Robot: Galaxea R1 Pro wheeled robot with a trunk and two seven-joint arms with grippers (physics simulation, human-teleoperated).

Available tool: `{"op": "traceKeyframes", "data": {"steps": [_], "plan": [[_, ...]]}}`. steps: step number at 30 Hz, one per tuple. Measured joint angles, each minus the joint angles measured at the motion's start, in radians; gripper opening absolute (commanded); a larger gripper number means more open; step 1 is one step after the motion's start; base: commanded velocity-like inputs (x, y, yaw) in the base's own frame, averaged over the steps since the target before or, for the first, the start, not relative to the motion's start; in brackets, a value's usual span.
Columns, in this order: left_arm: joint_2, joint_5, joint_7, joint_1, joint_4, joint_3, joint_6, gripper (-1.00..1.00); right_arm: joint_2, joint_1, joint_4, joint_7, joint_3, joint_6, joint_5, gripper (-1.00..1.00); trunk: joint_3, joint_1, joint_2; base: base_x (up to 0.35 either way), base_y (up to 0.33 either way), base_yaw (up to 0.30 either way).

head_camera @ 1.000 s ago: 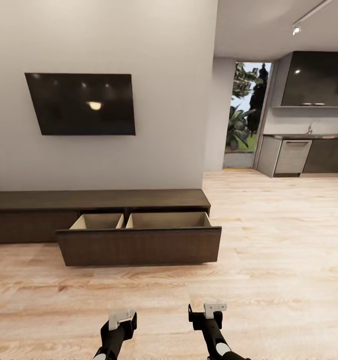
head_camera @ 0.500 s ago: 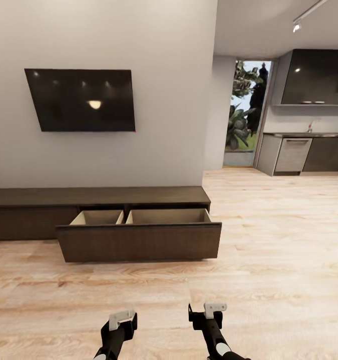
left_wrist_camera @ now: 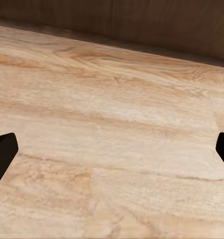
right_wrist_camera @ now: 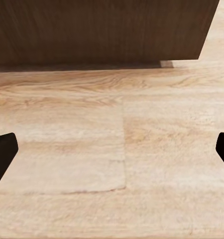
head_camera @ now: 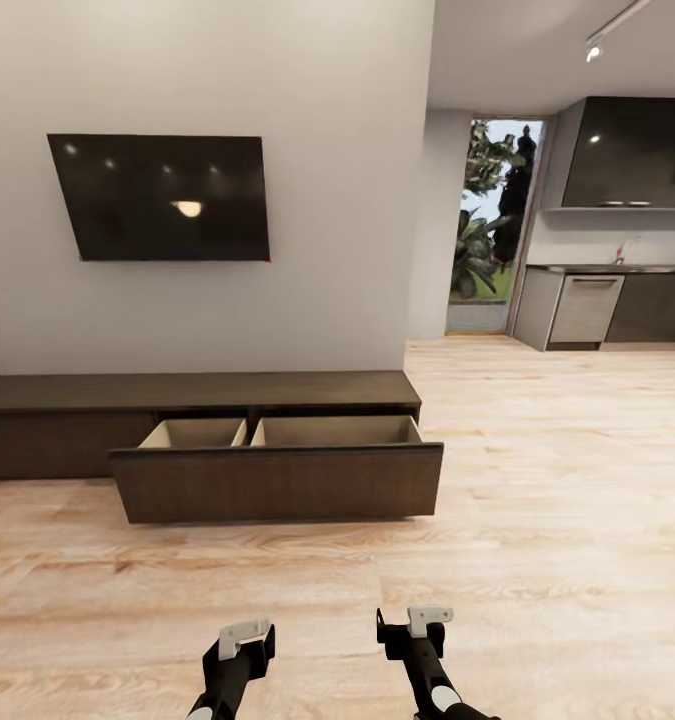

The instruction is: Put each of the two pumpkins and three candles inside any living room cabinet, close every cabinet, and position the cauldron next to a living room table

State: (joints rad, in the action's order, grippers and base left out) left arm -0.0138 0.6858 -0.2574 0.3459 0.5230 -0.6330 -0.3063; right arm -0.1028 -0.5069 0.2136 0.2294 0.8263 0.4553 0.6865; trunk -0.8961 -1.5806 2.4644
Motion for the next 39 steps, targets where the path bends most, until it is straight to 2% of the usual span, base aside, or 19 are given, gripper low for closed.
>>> {"op": "traceKeyframes", "data": {"steps": [16, 25, 39], "plan": [[0.000, 0.000, 0.000, 0.000, 0.001, -0.003, 0.001, 1.00, -0.002, 0.000, 0.001, -0.002, 0.001, -0.002, -0.004, 1.00, 0.000, 0.000, 0.000, 0.322, 0.000, -0.001], [0.001, 0.000, 0.000, 0.000, 0.000, -0.003, 0.002, 1.00, -0.001, 0.000, 0.001, -0.001, 0.001, -0.002, -0.004, 1.00, 0.004, 0.000, 0.000, 0.334, 0.000, -0.149], [0.001, 0.001, 0.000, 0.000, -0.001, -0.003, 0.002, 1.00, -0.002, 0.000, 0.000, -0.001, 0.001, -0.003, -0.004, 1.00, 0.005, 0.000, 0.000, 0.316, 0.000, -0.011]]}}
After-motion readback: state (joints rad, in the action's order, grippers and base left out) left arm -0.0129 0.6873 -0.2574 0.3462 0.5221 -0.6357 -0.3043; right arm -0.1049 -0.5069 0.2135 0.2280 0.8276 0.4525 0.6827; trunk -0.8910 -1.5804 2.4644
